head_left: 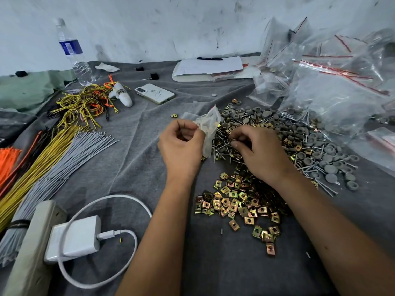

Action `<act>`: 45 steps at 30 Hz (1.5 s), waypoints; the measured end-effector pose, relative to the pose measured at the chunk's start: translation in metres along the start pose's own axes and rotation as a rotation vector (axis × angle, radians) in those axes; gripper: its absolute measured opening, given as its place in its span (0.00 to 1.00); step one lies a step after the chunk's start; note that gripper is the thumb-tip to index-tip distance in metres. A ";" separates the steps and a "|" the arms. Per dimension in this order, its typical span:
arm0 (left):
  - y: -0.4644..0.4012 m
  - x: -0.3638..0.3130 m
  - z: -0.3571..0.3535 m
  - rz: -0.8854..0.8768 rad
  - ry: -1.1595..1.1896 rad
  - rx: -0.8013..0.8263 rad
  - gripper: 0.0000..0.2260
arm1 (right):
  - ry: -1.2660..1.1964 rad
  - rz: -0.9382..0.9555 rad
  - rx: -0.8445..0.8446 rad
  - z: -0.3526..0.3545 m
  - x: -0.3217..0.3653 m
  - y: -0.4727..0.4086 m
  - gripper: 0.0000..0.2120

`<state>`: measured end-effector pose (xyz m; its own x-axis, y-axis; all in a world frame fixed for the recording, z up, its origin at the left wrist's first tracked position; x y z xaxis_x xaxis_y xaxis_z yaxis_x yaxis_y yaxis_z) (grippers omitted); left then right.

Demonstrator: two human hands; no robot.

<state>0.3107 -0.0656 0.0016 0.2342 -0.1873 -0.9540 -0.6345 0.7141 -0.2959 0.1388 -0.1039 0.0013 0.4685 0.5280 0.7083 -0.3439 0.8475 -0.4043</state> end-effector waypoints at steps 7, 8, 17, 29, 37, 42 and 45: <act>-0.004 0.003 0.001 0.029 0.074 -0.058 0.04 | 0.359 0.198 0.053 -0.010 0.003 -0.002 0.15; -0.004 0.004 0.000 0.028 0.074 -0.058 0.04 | 0.409 0.232 0.091 -0.011 0.005 -0.002 0.16; -0.004 0.003 0.000 0.013 0.067 -0.057 0.06 | 0.596 0.213 0.200 -0.022 0.015 -0.006 0.16; -0.003 0.004 0.000 0.000 0.031 -0.023 0.05 | 0.608 0.147 0.207 -0.022 0.014 -0.005 0.20; -0.003 0.005 0.000 0.019 0.000 -0.013 0.04 | 0.636 0.159 0.145 -0.031 0.018 -0.005 0.08; -0.003 0.005 0.000 0.026 -0.011 -0.016 0.04 | 0.552 0.170 0.175 -0.024 0.011 -0.002 0.10; -0.003 0.004 0.000 0.028 -0.008 -0.019 0.05 | 0.576 0.151 0.235 -0.026 0.015 0.002 0.20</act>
<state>0.3137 -0.0686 -0.0014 0.2224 -0.1621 -0.9614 -0.6546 0.7060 -0.2705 0.1666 -0.0930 -0.0037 0.7408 0.6406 0.2020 -0.5790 0.7615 -0.2914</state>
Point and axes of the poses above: each hand's wrist, its own y-axis away from the middle knuckle, its own z-axis out of the back of the hand, x = y × z, the point moved 1 cm from there along -y, towards the middle knuckle, and after that the axes turned 7 degrees about -y, right-handed, at the moved point
